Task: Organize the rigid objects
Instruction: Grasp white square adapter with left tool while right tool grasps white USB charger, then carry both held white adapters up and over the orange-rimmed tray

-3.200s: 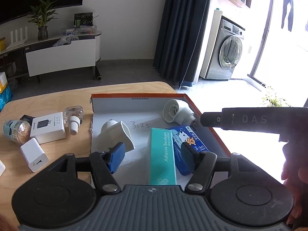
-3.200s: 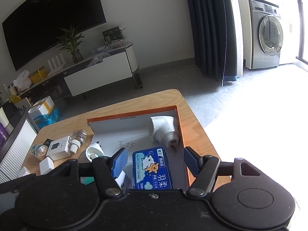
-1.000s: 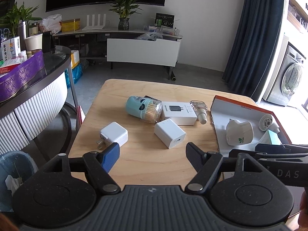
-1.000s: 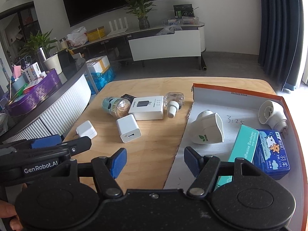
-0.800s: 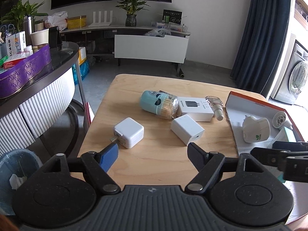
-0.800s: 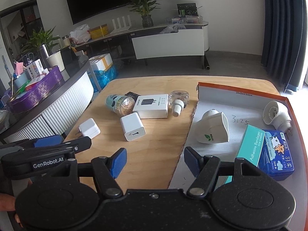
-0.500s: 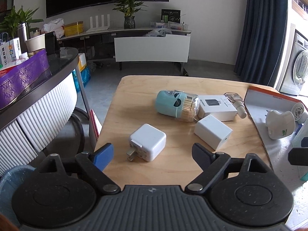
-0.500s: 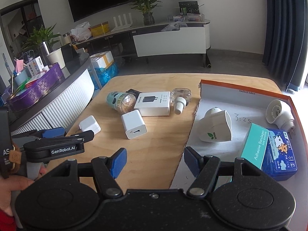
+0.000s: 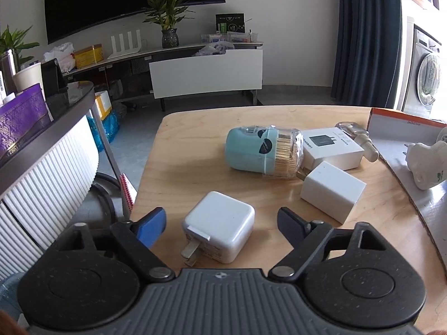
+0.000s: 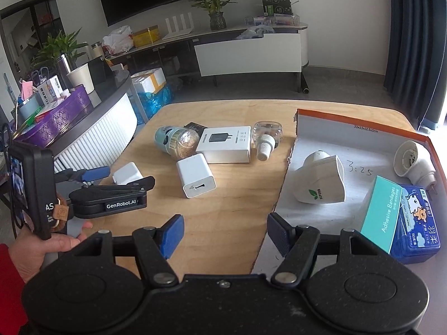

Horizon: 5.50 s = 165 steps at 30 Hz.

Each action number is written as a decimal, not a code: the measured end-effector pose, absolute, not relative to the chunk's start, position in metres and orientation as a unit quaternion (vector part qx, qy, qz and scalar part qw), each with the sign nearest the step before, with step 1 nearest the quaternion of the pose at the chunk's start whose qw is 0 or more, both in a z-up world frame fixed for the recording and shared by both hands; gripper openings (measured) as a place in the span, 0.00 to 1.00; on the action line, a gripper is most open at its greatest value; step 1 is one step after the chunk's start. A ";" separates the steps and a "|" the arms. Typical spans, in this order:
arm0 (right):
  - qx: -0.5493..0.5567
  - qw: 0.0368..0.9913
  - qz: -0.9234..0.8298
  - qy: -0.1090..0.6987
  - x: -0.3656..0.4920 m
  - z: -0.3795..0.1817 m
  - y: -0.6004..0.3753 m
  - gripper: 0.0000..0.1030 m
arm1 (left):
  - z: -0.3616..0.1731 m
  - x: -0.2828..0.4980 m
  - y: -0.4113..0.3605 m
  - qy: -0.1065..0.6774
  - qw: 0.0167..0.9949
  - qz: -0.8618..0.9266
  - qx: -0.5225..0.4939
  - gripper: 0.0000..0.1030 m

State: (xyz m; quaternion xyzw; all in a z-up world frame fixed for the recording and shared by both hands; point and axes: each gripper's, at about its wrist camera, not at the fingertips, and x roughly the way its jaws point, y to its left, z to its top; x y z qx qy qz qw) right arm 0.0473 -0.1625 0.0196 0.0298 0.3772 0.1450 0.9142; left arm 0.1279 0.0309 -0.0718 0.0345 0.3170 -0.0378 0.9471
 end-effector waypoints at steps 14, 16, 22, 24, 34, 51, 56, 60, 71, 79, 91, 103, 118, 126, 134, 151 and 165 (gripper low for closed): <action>0.023 0.909 0.157 0.387 0.069 0.014 -0.146 0.77 | -0.059 0.116 0.032 0.332 0.941 -0.045 -0.036 0.40; 0.021 0.905 0.167 0.390 0.078 0.012 -0.141 0.77 | -0.054 0.114 0.030 0.329 0.943 -0.042 -0.032 0.40; 0.008 0.894 0.190 0.405 0.111 0.003 -0.119 0.77 | -0.049 0.111 0.034 0.328 0.944 -0.027 -0.042 0.40; -0.004 0.890 0.193 0.413 0.124 -0.003 -0.110 0.77 | -0.049 0.112 0.037 0.328 0.943 -0.018 -0.047 0.40; -0.032 0.885 0.193 0.423 0.158 -0.026 -0.082 0.73 | -0.048 0.114 0.038 0.326 0.944 -0.007 -0.053 0.40; -0.006 0.909 0.169 0.382 0.102 0.005 -0.104 0.49 | -0.022 0.092 0.024 0.308 0.949 -0.019 -0.058 0.40; 0.000 0.922 0.157 0.353 0.073 0.027 -0.116 0.49 | -0.011 0.078 0.015 0.301 0.952 -0.021 -0.055 0.40; 0.011 0.930 0.149 0.337 0.053 0.040 -0.130 0.49 | -0.003 0.066 0.003 0.294 0.954 -0.027 -0.051 0.40; 0.034 0.940 0.126 0.315 0.010 0.054 -0.164 0.49 | 0.005 0.038 -0.023 0.290 0.955 -0.041 -0.050 0.40; 0.049 0.944 0.115 0.304 -0.015 0.057 -0.186 0.49 | 0.010 0.022 -0.046 0.284 0.956 -0.062 -0.044 0.40; 0.066 0.952 0.091 0.286 -0.045 0.061 -0.222 0.49 | 0.013 0.008 -0.078 0.277 0.956 -0.093 -0.019 0.40; 0.070 0.958 0.083 0.267 -0.063 0.070 -0.238 0.49 | 0.017 -0.001 -0.093 0.267 0.957 -0.112 -0.016 0.40; 0.081 0.961 0.059 0.256 -0.081 0.073 -0.261 0.49 | 0.017 -0.008 -0.114 0.264 0.954 -0.140 -0.002 0.41; 0.088 0.964 0.041 0.249 -0.087 0.076 -0.275 0.49 | 0.017 -0.008 -0.123 0.260 0.953 -0.152 0.005 0.41; 0.094 0.964 0.024 0.249 -0.088 0.073 -0.288 0.49 | 0.014 -0.007 -0.130 0.264 0.951 -0.160 0.009 0.41; 0.102 0.961 0.015 0.258 -0.078 0.063 -0.296 0.49 | 0.011 0.002 -0.138 0.270 0.947 -0.173 0.008 0.41; 0.107 0.958 0.006 0.267 -0.051 0.062 -0.305 0.49 | 0.017 0.034 -0.149 0.281 0.943 -0.177 0.008 0.41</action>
